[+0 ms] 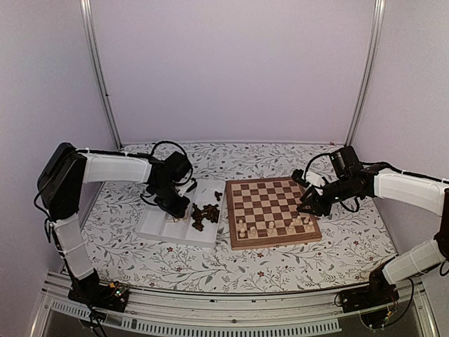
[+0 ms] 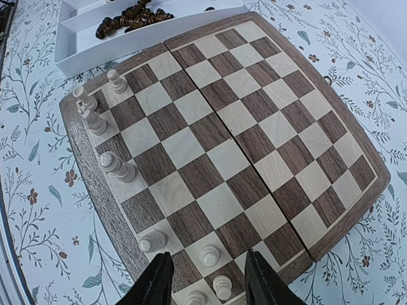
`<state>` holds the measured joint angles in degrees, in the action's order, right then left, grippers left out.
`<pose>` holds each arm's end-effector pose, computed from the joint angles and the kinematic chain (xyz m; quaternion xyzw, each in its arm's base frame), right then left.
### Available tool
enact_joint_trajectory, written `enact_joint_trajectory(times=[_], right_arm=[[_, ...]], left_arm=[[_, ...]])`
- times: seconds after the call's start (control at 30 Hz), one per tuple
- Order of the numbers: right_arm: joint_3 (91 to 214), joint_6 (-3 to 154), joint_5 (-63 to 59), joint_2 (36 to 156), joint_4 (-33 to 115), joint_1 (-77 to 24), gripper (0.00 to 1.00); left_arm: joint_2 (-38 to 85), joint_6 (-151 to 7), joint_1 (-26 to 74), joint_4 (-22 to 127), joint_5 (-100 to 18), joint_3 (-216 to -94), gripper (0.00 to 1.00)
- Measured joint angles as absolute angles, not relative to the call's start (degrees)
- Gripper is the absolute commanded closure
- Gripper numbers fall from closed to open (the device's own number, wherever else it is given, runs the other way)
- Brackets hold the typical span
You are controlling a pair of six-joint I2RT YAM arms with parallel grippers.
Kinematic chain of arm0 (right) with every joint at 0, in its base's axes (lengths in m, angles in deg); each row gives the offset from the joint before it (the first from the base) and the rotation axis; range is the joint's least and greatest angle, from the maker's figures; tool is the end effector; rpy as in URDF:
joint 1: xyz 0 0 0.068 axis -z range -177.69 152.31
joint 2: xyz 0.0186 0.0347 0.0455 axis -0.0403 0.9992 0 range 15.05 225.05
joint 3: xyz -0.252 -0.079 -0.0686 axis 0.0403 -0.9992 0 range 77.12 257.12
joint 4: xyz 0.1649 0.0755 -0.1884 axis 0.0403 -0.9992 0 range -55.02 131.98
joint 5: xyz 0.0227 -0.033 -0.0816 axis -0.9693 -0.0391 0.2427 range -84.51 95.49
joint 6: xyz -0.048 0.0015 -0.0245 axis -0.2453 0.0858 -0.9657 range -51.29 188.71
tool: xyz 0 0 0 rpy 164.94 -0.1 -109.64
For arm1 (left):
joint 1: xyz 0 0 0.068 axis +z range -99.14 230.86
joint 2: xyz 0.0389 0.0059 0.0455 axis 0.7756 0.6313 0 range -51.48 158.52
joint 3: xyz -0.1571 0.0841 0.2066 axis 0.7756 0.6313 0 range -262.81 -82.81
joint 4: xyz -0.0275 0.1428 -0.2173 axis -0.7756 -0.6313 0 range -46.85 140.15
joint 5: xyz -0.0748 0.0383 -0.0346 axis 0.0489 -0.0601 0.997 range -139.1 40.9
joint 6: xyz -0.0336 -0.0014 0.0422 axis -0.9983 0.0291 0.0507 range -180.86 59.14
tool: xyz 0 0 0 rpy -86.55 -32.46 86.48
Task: Set up the chess pieces on the board
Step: Pick up the chess piece from the storage box, then place the chess piece on the chessboard.
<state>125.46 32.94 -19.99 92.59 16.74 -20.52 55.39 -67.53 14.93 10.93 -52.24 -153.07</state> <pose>0.2409 0.1181 0.2179 -0.5133 0.7770 0.1750 0.3196 0.2894 -0.2071 0.1619 0.2472 0.9607 -0.0195 0.1247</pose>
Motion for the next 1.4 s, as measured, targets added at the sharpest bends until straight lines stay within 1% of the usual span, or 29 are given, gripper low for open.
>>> enact_joint_trajectory(times=[0.2, 0.33, 0.67, 0.87, 1.03, 1.13, 1.4], right_arm=[[125.46, 32.96, -19.88, 92.59, 16.76, -20.50, 0.60], [125.46, 32.96, -19.70, 92.59, 16.76, -20.50, 0.60], [125.46, 32.96, -19.44, 92.59, 16.79, -20.50, 0.60], [125.46, 32.94, -18.68, 92.59, 17.00, -20.50, 0.60], [125.42, 33.01, -17.12, 92.59, 17.86, -19.76, 0.59], [125.39, 33.25, -16.58, 92.59, 18.07, -18.49, 0.59], [125.13, 33.40, -15.84, 92.57, 18.14, -17.24, 0.59]], left_arm=[[55.48, -67.58, 14.93, 10.06, -51.80, -153.07, 0.85], [55.45, -67.86, 14.93, 8.68, -51.41, -153.63, 0.89], [51.37, -68.52, 13.64, 2.65, -51.43, -160.85, 0.89], [51.24, -67.84, 7.55, 1.45, -51.23, -168.04, 0.89], [58.10, -65.50, -0.78, 1.10, -50.84, -178.40, 0.90], [63.50, -64.04, -3.86, 0.92, -50.56, -184.02, 0.90], [74.51, -60.37, -6.16, -1.81, -49.94, -195.93, 0.89]])
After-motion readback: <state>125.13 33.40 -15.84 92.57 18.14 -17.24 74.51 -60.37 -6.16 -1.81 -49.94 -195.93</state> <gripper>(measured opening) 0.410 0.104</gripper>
